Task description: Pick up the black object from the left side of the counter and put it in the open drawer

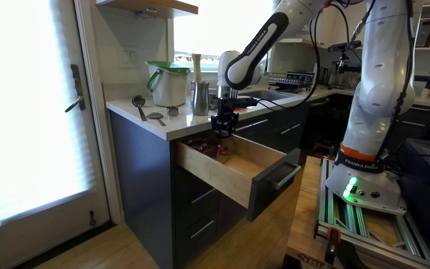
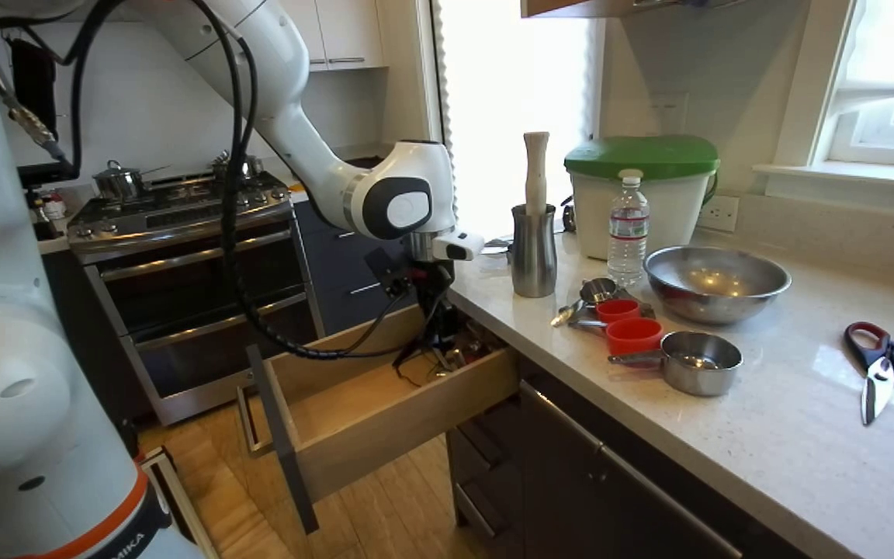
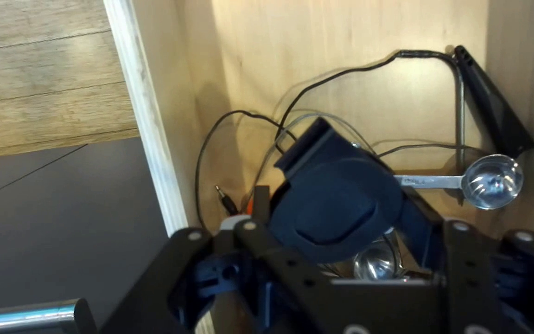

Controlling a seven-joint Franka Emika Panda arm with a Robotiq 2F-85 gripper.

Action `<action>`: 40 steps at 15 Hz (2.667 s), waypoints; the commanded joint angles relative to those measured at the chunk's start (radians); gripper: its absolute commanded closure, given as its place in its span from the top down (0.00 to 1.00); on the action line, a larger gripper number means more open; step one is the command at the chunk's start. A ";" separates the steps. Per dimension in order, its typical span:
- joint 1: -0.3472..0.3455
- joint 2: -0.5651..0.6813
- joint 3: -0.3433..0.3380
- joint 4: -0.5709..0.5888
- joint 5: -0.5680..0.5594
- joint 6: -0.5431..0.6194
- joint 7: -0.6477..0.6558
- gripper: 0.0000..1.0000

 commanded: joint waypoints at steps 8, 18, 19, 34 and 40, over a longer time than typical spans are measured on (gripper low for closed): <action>0.014 0.073 -0.013 0.028 0.016 0.010 0.076 0.42; 0.048 0.178 -0.027 0.064 0.042 0.018 0.172 0.42; 0.058 0.193 -0.034 0.077 0.032 0.011 0.191 0.42; 0.135 0.318 -0.105 0.216 -0.060 -0.087 0.358 0.42; 0.134 0.354 -0.106 0.265 -0.053 -0.054 0.352 0.42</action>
